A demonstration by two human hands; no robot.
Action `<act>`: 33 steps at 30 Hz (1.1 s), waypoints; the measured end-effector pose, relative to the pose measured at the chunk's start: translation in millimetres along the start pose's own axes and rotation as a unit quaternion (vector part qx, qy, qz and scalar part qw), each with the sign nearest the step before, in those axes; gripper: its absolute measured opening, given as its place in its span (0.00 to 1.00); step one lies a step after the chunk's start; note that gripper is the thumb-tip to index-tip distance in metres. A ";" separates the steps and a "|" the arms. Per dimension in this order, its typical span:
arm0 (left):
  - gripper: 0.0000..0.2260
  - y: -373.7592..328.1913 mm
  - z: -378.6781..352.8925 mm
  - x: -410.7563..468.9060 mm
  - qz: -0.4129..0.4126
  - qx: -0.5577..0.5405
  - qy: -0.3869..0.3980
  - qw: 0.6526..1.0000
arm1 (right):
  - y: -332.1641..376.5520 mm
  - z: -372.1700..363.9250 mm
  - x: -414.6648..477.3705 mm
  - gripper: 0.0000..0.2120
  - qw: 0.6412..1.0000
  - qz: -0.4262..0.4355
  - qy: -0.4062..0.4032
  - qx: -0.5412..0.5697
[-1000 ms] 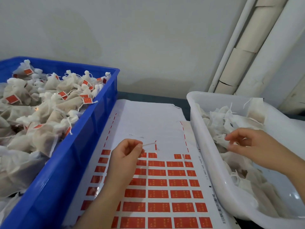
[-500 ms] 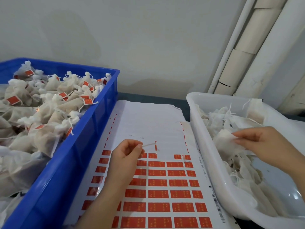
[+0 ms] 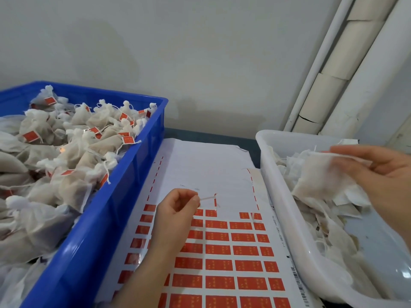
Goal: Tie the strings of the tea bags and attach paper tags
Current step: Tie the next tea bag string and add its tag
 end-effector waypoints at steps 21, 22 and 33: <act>0.03 -5.0 3.4 3.2 -0.022 0.001 0.008 1.000 | -68.9 -169.6 -74.3 0.08 0.963 -0.164 -0.027 0.215; 0.03 -6.2 2.7 2.4 -0.023 0.007 0.011 1.000 | -70.7 -165.4 -73.9 0.03 0.963 -0.164 -0.037 0.210; 0.10 -17.5 15.2 -3.9 -0.009 -0.053 -0.035 0.998 | -68.8 -156.0 -77.7 0.10 0.957 -0.168 -0.091 0.216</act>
Point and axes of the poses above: each hand's wrist, its own x-axis towards the middle knuckle, its own z-axis out of the back of the hand, y = z × x, the point moved 9 cm from there along x, towards the middle knuckle, and after that the axes turned 10 degrees about x, right-handed, at the moved point
